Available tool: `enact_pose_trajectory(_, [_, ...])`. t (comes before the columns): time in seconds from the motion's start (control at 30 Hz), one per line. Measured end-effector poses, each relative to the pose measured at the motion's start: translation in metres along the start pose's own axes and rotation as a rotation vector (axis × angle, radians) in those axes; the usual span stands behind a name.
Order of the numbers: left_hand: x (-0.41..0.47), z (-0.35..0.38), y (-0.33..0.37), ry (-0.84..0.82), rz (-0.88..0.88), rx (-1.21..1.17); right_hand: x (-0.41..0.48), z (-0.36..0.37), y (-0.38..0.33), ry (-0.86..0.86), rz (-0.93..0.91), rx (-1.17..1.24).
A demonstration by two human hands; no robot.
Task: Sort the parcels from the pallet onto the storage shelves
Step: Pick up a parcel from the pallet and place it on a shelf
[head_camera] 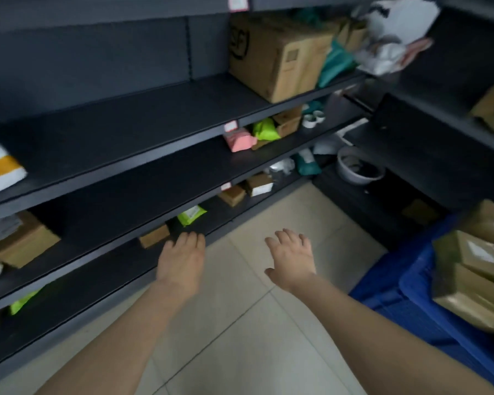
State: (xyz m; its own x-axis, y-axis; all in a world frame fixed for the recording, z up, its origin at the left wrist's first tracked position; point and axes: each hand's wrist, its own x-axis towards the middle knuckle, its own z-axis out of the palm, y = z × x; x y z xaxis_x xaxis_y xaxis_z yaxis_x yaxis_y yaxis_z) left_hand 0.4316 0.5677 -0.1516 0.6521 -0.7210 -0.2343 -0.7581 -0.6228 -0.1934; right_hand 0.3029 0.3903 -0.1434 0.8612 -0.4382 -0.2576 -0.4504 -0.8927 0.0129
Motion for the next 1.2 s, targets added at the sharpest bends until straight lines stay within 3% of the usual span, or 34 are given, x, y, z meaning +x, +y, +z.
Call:
enact_pose_trajectory(0.33, [-0.002, -0.116, 0.215, 0.174, 0.276, -0.016, -0.144, -0.02, 0.189, 0.103, 0.278, 0.053])
enact_pose_trajectory(0.7, [0.021, -0.181, 0.437, 0.253, 0.618, -0.07, -0.264, -0.007, 0.365, 0.075, 0.664, 0.093])
enact_pose_trajectory(0.97, [0.058, -0.205, 0.582, 0.233, 0.873, -0.064, -0.313, 0.023, 0.472, -0.004, 0.946, 0.206])
enact_pose_trajectory(1.2, [0.073, -0.193, 0.691, 0.118, 1.0, -0.009, -0.342, 0.062, 0.548, -0.079, 1.078, 0.317])
